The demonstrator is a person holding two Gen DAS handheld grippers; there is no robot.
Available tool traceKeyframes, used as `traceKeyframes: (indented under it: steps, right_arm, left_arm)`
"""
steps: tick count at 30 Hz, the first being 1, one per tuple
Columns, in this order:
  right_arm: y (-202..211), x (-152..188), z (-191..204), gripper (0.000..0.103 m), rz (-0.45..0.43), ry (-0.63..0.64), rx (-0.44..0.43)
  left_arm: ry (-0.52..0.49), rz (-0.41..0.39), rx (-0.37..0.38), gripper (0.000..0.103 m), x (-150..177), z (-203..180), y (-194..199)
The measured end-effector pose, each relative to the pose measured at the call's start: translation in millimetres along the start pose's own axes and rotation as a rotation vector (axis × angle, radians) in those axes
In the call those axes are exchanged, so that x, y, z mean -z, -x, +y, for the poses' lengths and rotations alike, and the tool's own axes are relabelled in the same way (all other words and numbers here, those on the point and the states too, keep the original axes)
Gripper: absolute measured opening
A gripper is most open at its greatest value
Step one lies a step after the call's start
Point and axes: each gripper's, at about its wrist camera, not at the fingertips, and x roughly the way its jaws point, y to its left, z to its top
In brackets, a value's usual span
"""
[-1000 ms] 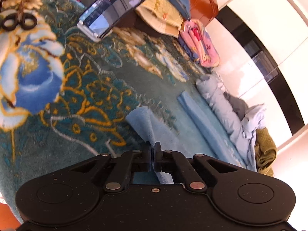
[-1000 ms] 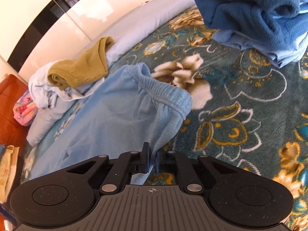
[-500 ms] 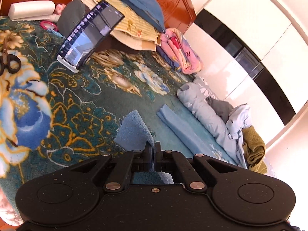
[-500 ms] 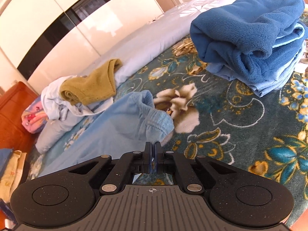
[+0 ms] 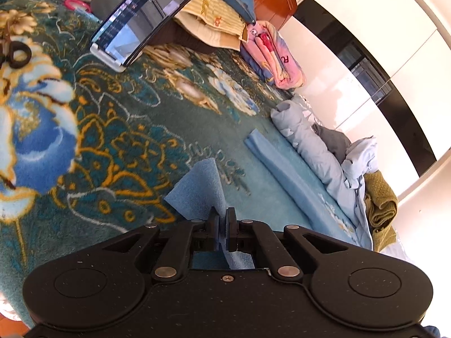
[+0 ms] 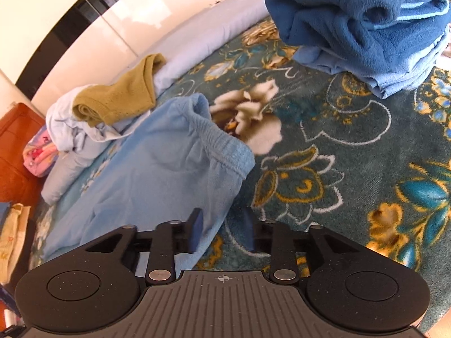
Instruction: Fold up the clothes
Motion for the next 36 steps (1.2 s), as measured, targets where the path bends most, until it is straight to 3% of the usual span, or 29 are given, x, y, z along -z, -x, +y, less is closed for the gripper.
traceKeyframes:
  steps: [4,6,8,9,10,12,13,14,20,26,31,34,36]
  right_arm:
    - [-10,2,0,0.031,0.006,-0.038,-0.057]
    - [-16,4,3,0.031,0.024,-0.05,-0.116]
    - [-22,6,8,0.021,0.048,-0.042,-0.151]
    - [-24,6,11,0.009,0.054,-0.031,-0.155]
    - [-25,6,13,0.006,0.06,-0.021,-0.16]
    - [-23,3,16,0.004,0.06,-0.013,-0.197]
    - [-20,1,15,0.003,0.051,-0.021,-0.236]
    - [-15,-2,15,0.003,0.035,-0.032,-0.282]
    - [2,-29,23,0.003,-0.033,-0.057,-0.394]
    - [-2,-58,47,0.003,-0.088,-0.036,-0.422]
    - [-20,-89,70,0.003,-0.13,-0.035,-0.405]
    - [-44,-110,86,0.003,-0.12,-0.015,-0.361]
    - [-65,-122,94,0.003,-0.108,-0.016,-0.31]
  left_arm:
    - [0.004,0.016,0.002,0.0,4,4,-5]
    - [0.008,0.033,0.008,0.006,6,6,-7]
    - [0.01,0.044,0.036,0.026,6,7,-9]
    - [0.009,0.042,0.05,0.028,7,7,-9]
    - [0.005,0.043,0.05,0.028,7,7,-10]
    - [-0.016,0.043,0.03,0.02,7,4,-11]
    - [-0.033,0.04,0.009,0.007,6,1,-10]
    - [-0.04,0.036,-0.001,0.0,6,0,-10]
    - [0.053,0.026,0.049,0.0,-10,-4,-12]
    - [0.068,-0.004,0.122,0.0,-49,-31,-28]
    - [-0.007,-0.024,0.102,0.0,-89,-73,-67]
    - [-0.066,-0.015,0.041,0.0,-106,-99,-108]
    - [-0.053,0.018,0.013,0.0,-115,-109,-141]
